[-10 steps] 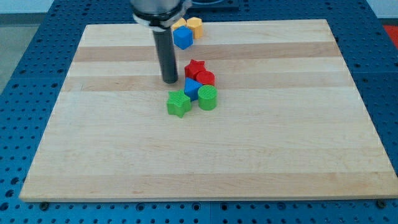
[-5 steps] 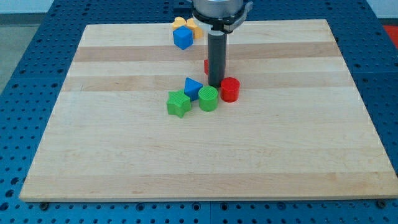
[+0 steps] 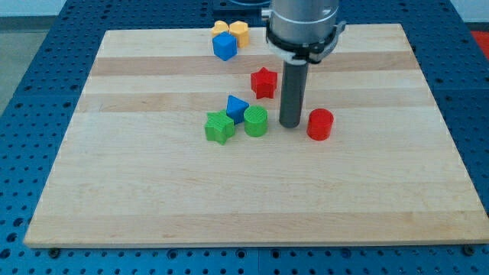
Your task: Move red circle into red star
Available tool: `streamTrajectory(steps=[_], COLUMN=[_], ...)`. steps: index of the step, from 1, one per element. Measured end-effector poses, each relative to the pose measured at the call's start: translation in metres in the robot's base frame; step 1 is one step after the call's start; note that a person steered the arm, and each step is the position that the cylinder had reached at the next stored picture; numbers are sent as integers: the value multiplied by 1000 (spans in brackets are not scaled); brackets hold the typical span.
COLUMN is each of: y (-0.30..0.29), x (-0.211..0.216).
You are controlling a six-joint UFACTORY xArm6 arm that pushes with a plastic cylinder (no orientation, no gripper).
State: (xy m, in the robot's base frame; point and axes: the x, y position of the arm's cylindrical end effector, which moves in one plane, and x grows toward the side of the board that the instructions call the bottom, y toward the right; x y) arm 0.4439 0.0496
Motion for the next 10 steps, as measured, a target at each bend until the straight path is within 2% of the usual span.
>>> streamTrajectory(steps=[1, 2, 3, 4, 5, 7, 8, 9, 10], y=[-4, 37, 87, 90, 61, 119, 107, 47, 9], x=[26, 39, 33, 1, -34, 3, 27, 12, -30])
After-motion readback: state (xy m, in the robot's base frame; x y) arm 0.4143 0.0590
